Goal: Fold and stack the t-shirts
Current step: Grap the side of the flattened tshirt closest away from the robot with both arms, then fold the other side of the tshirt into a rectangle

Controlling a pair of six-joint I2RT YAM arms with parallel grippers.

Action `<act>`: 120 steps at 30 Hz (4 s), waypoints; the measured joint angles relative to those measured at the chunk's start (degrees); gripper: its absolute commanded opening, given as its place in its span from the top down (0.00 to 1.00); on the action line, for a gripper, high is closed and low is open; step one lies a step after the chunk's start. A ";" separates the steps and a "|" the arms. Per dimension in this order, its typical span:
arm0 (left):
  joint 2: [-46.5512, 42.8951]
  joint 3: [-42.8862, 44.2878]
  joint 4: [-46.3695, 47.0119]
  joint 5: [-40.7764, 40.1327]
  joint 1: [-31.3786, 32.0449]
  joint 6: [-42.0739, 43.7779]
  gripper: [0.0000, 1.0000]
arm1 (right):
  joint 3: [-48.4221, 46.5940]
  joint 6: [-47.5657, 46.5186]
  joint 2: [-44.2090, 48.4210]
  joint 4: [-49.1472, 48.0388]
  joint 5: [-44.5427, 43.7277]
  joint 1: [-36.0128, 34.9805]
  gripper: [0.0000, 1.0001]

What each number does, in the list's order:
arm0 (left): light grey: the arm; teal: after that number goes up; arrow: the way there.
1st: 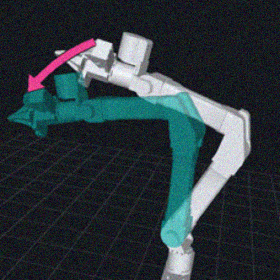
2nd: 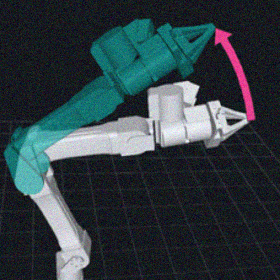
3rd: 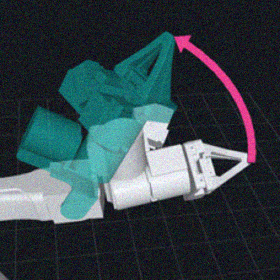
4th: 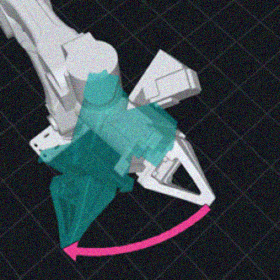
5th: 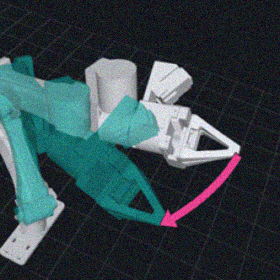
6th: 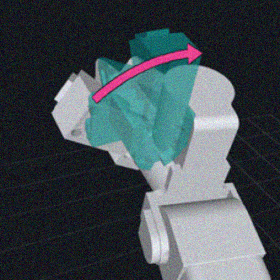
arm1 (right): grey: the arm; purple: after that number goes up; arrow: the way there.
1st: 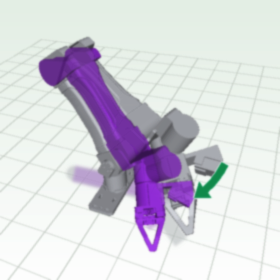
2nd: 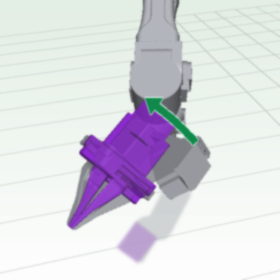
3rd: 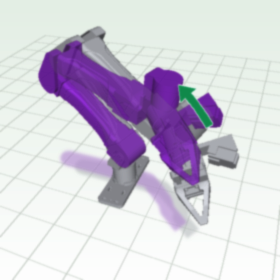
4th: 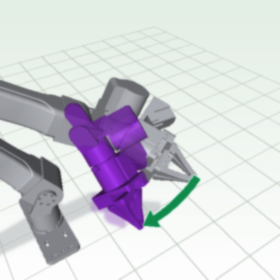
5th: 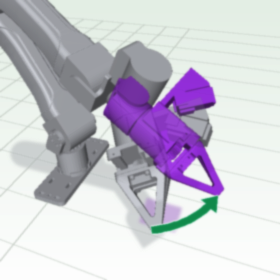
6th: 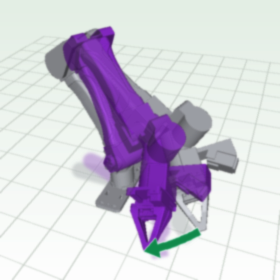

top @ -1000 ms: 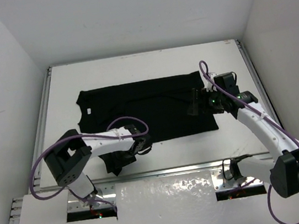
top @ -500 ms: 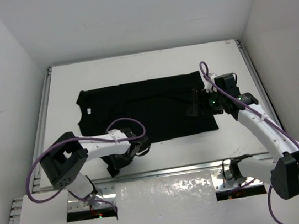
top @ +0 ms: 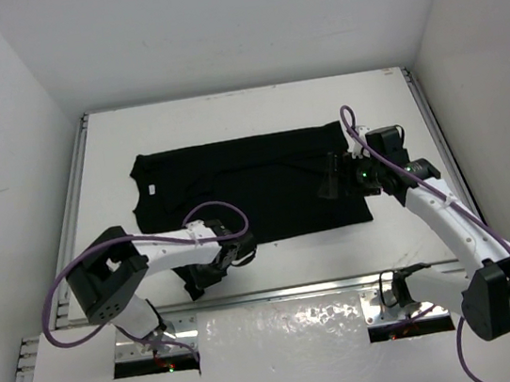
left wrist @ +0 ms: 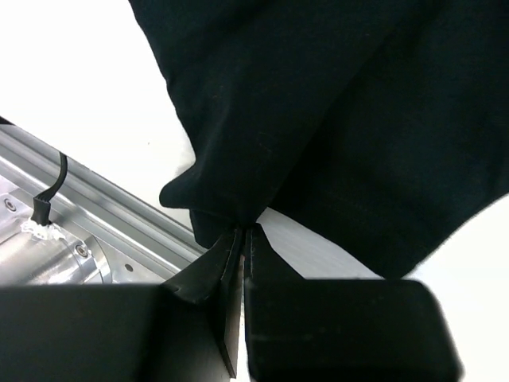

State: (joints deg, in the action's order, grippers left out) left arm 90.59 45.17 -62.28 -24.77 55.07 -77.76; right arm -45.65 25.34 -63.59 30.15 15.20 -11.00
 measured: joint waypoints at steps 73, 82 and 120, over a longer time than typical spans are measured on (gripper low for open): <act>-21.14 8.79 13.25 -8.96 -22.25 22.45 1.00 | 12.37 4.63 -16.35 -6.95 -19.71 7.17 1.00; -22.03 8.83 13.20 -9.07 -23.30 22.97 1.00 | 11.28 4.61 -13.68 -6.08 -19.17 7.17 1.00; 7.17 35.15 22.03 -5.95 -39.06 32.41 1.00 | -27.04 1.14 -44.04 -2.56 -19.10 7.17 1.00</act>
State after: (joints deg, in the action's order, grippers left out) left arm 97.76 80.31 -40.25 -30.72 16.01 -45.34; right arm -72.69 26.48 -107.63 27.59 -3.90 -3.84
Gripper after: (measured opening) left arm 0.009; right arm 0.002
